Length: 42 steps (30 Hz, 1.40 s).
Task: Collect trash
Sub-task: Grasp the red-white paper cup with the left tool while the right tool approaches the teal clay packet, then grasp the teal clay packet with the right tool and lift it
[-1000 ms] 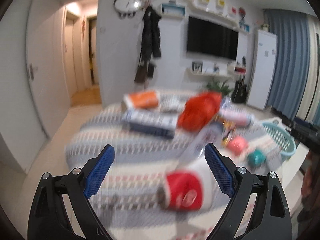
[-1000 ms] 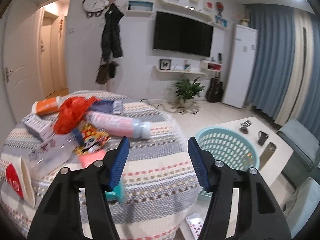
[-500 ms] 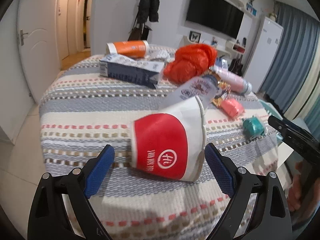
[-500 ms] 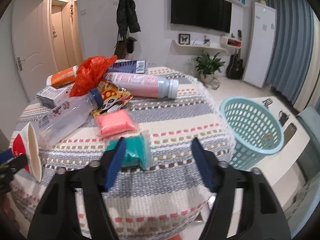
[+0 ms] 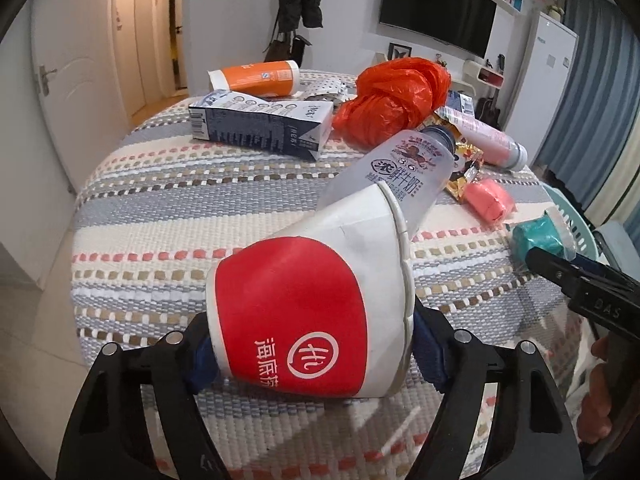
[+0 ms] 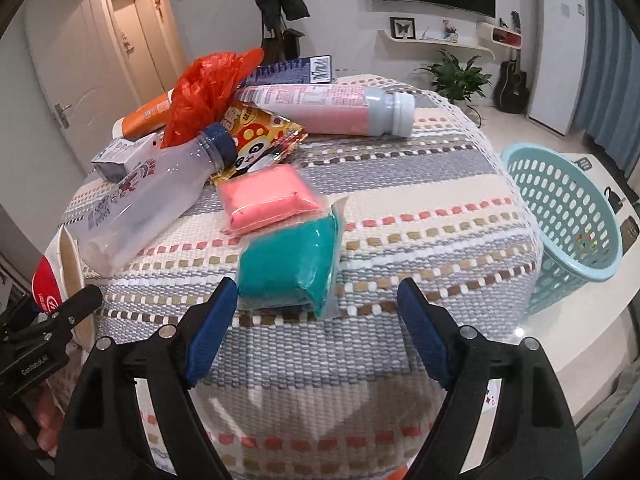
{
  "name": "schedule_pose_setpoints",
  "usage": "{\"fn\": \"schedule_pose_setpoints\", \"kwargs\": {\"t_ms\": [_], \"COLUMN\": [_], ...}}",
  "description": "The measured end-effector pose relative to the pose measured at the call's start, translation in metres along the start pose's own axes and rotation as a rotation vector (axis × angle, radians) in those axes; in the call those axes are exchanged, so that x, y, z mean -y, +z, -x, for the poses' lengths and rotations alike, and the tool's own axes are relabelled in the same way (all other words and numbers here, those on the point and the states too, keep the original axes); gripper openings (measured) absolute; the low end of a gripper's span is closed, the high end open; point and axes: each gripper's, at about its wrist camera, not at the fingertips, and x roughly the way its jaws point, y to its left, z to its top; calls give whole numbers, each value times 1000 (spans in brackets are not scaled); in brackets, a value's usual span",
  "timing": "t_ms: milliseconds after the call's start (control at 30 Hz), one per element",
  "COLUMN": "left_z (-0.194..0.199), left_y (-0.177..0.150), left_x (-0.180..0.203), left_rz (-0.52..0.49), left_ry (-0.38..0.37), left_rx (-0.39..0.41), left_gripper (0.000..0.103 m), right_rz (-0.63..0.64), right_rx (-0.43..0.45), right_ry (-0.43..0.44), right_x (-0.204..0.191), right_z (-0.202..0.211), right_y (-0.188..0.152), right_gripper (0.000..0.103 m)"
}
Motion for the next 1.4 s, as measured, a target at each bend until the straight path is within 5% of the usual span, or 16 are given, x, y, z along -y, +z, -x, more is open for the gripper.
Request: {"fn": "schedule_pose_setpoints", "kwargs": {"t_ms": [467,967,1167,1400], "left_z": [39,40,35,33], "left_y": [6,13,17,28], "left_x": [0,14,15,22], "left_rz": [12,-29,-30,-32], "left_ry": [-56,-61,-45,-44], "left_rx": [118,125,124,132], "left_gripper": [74,74,74,74], "right_rz": [16,-60,-67,-26], "right_rx": [-17,-67,-88,-66], "right_ry": [-12,23,106,74], "right_x": [1,2,2,-8], "right_z": [-2,2,-3,-13], "right_y": [3,-1,6,15], "right_gripper": [85,85,77,57]}}
